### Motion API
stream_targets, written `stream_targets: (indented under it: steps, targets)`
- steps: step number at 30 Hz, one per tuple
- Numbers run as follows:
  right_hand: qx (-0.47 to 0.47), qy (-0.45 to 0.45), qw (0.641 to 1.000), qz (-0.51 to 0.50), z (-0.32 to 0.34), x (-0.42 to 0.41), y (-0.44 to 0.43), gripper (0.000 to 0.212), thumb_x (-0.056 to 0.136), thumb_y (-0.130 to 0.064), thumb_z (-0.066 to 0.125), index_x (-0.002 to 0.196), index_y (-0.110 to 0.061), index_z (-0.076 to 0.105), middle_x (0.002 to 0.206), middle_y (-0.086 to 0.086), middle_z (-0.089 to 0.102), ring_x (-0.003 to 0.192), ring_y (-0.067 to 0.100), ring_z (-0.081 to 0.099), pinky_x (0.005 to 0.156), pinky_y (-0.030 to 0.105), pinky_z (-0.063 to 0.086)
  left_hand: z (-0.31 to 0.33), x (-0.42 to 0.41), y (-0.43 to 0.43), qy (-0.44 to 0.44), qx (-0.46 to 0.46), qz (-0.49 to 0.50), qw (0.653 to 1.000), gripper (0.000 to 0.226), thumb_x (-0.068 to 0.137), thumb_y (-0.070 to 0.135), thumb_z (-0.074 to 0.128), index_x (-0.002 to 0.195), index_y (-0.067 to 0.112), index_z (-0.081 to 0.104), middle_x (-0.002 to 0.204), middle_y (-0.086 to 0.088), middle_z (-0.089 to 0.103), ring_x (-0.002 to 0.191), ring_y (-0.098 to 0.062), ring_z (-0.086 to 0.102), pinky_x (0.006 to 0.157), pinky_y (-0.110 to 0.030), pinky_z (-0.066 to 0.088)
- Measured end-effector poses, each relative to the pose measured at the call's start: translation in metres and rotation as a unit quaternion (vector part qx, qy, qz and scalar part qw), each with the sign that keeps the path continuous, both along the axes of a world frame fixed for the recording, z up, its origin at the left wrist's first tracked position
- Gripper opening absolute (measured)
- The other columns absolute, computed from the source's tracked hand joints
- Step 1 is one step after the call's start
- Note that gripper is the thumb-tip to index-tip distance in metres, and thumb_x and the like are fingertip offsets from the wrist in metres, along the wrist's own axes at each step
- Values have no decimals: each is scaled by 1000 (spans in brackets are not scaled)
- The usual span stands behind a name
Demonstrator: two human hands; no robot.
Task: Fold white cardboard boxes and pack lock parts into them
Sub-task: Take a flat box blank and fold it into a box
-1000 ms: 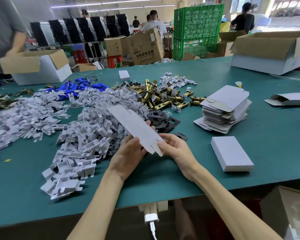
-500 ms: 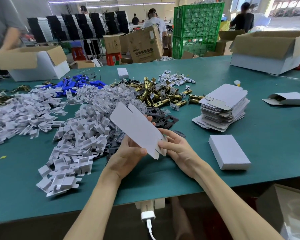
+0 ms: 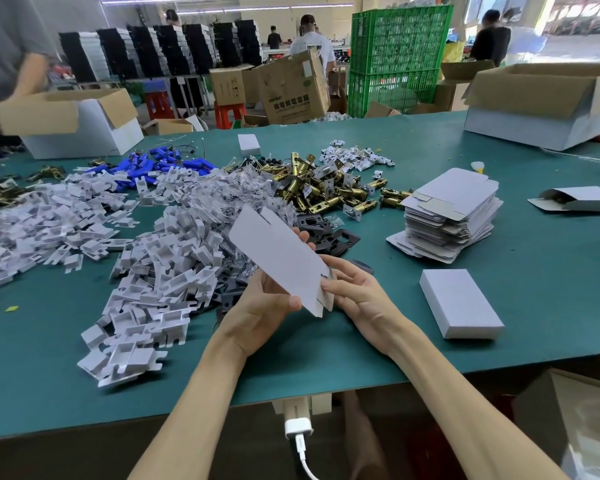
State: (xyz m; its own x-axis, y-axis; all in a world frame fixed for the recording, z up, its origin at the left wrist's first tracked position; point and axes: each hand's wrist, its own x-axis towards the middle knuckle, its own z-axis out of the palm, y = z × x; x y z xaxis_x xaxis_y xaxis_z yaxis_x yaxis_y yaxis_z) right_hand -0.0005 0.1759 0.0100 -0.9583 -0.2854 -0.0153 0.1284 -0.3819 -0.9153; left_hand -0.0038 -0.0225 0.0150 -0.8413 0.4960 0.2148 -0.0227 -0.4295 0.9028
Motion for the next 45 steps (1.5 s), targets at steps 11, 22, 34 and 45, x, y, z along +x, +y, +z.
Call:
stream_targets:
  steps: [11, 22, 34, 45]
  targets:
    - [30, 14, 999, -18, -2, 2, -5, 50, 80, -18, 78, 126, -6, 65, 125, 18, 70, 114, 30, 66, 99, 44, 51, 1, 1, 3, -16, -4, -10, 1000, 103, 68, 16, 93, 156, 13, 41, 157, -21, 46, 143, -38, 48, 113, -48, 46]
    - [28, 36, 999, -30, -5, 1, -4, 86, 61, -62, 88, 123, -7, 67, 119, 12, 72, 105, 21, 67, 94, 34, 53, -8, -9, 8, -110, 15, 160, 981, 50, 95, 23, 70, 140, 2, 59, 133, -16, 68, 118, -29, 67, 98, -38, 57]
    - [61, 27, 994, -88, -10, 1, -10, 21, 103, -18, 58, 116, -13, 75, 111, 9, 77, 95, 19, 71, 77, 29, 59, -15, -6, 15, -123, -64, 238, 961, 39, 90, 36, 76, 115, 6, 73, 114, -19, 77, 94, -31, 76, 75, -40, 64]
    - [72, 55, 987, -135, -10, 3, -12, 23, 97, -30, 68, 105, -10, 76, 107, 18, 75, 92, 31, 69, 81, 49, 56, -18, -4, 14, -102, -121, 215, 964, 40, 96, 32, 67, 113, -4, 71, 108, -22, 77, 92, -33, 75, 79, -44, 62]
